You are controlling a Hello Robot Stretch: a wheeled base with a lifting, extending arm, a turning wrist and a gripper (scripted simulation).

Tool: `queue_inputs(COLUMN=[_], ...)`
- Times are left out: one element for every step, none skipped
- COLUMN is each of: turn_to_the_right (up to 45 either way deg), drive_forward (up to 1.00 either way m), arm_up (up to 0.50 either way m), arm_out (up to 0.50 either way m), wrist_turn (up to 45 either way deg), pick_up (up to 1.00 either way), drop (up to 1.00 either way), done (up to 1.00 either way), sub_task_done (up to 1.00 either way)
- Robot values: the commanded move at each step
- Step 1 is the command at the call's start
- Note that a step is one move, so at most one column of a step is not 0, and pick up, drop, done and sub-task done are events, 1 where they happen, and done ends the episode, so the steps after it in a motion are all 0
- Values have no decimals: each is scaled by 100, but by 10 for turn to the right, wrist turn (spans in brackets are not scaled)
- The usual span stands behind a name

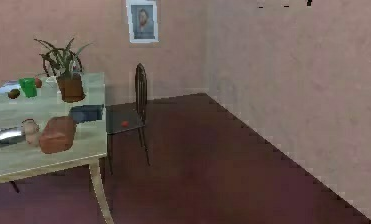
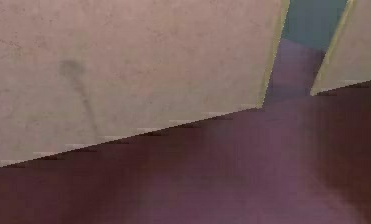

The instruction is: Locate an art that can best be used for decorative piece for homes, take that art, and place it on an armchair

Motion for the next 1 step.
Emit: queue_inputs(turn_to_the_right=[0], drive_forward=[60], arm_up=[0], arm_out=[0], wrist_turn=[0], pick_up=[0], drop=[0], done=[0], sub_task_done=[0])
